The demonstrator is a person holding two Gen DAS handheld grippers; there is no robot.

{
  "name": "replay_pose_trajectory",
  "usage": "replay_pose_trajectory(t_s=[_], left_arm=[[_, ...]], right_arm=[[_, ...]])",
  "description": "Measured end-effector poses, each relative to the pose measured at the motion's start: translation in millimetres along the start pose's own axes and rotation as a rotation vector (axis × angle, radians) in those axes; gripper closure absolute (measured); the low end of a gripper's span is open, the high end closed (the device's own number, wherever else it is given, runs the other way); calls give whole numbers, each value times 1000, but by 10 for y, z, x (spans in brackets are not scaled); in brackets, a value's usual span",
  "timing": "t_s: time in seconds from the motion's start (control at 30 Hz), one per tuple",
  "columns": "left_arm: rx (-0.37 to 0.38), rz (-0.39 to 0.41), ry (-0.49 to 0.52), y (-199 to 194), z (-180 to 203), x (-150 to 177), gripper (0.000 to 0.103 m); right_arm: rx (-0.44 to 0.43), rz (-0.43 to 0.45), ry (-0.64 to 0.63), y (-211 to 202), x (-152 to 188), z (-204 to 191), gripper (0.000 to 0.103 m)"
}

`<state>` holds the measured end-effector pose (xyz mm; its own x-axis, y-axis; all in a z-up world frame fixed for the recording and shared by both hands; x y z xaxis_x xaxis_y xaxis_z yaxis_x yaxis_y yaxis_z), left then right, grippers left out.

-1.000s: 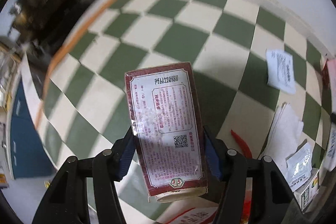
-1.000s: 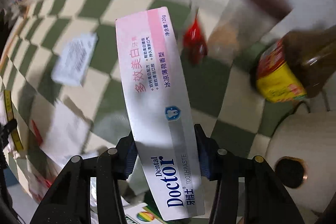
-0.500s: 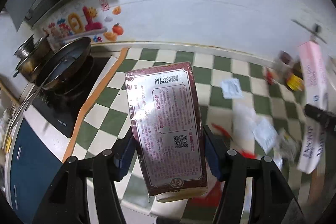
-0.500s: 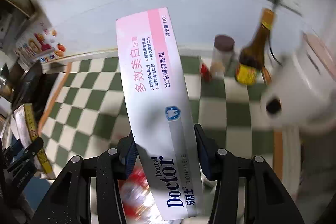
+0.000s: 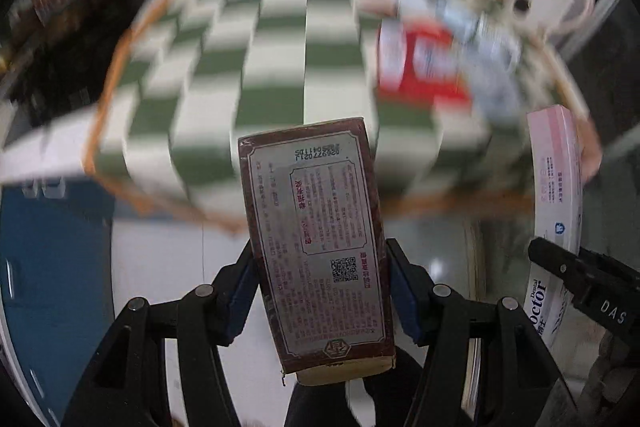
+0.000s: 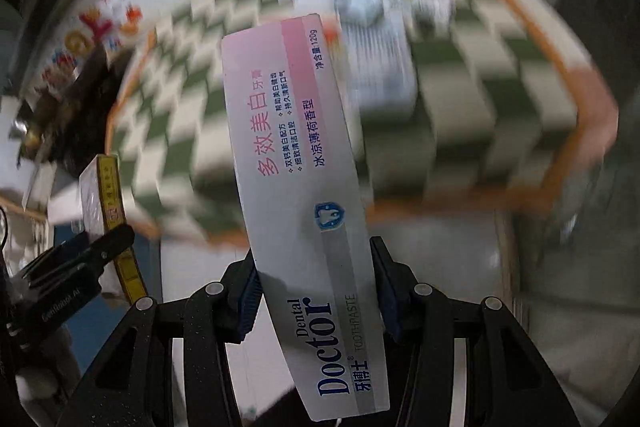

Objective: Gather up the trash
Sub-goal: 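Carry both boxes over the floor trash bin with both tools, then open both tools to drop the boxes into the trash bin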

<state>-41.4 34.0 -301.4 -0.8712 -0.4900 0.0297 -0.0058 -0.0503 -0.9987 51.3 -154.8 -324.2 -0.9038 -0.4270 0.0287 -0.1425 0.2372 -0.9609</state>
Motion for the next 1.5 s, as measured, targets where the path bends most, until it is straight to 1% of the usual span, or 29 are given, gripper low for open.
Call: replay_pose_trajectory(t_s=[0.07,0.13,0.17,0.23,0.27,0.3,0.33,0.37,0.4,0.47,0.5,0.57,0.6,0.67,0.8,0.9,0.97,1.0,1.03,1.07,1.1,1.17,1.23,1.27,1.3,1.4,1.43,1.47,1.5], left_arm=[[26,-84,-18,408,-61,182,46],[58,-160,-35,841,-99,290,46],[77,-198,-40,1128,-112,329,46],[93,-264,-59,1675,-149,341,46],[118,-297,-65,1971,-158,337,46],[137,-329,-75,2259,-167,330,46],[154,-361,-84,2546,-172,315,46],[183,-406,-89,2909,-164,298,46],[199,-442,-97,3211,-163,283,46],[207,-508,-99,3787,-154,247,46],[207,-535,-96,4017,-148,237,46],[199,-588,-87,4485,-126,223,46],[190,-605,-80,4636,-112,208,46],[178,-633,-60,4920,-62,207,46],[171,-659,-18,5222,33,322,45],[174,-680,-9,5295,52,401,44],[159,-683,-8,5285,26,427,44],[157,-677,-11,5263,14,433,41],[161,-671,-13,5230,-10,449,35],[158,-664,-17,5189,-26,458,20],[151,-651,-21,5149,-60,489,8],[137,-627,-20,5090,-109,513,2],[98,-596,-16,4991,-173,523,2],[71,-573,-15,4923,-201,530,2],[40,-551,-14,4835,-238,545,2],[-30,-511,-28,4579,-352,627,2],[-47,-499,-34,4508,-373,647,2],[-64,-483,-46,4391,-410,680,2],[-74,-473,-53,4286,-424,716,2]], right_arm=[[-2,-76,13,411,272,86,52],[-5,-170,30,952,537,194,52],[0,-209,32,1241,647,248,52],[0,-280,40,1763,795,353,52],[1,-319,45,2060,867,409,52],[-1,-365,57,2471,946,488,52],[-3,-396,60,2786,998,540,52],[2,-417,64,2998,1020,578,52],[7,-458,76,3390,1067,644,52],[-3,-504,101,3848,1108,701,52],[-5,-536,112,4169,1130,730,52],[2,-563,118,4566,1158,764,52],[5,-580,118,4747,1170,762,52],[9,-597,114,4976,1177,743,52],[19,-639,98,5378,1183,712,52],[40,-657,101,5482,1168,665,51],[37,-670,115,5501,1168,616,51],[38,-677,120,5497,1170,585,50],[43,-680,120,5488,1163,599,50],[49,-677,119,5483,1161,622,38],[51,-668,119,5424,1154,572,23],[65,-656,120,5335,1141,528,15],[80,-643,118,5202,1138,450,8],[87,-633,119,5128,1134,384,2],[95,-617,117,5049,1169,316,0],[133,-578,101,4827,1159,272,0],[138,-567,98,4792,1167,383,0],[137,-557,97,4685,1137,395,0],[133,-551,96,4469,1004,486,0]])
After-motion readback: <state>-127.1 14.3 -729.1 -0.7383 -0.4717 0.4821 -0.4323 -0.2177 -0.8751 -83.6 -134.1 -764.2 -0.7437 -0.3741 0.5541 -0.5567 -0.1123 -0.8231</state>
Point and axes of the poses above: each gripper's, at about its wrist camera, not at the fingertips, and y roughly the way its jaws point, z to its right, x to its underside, the point moved 6 cm from there along y, roughly the way its jaws point, and after that the axes turned 15 degrees about -z, right-handed, at the moved point
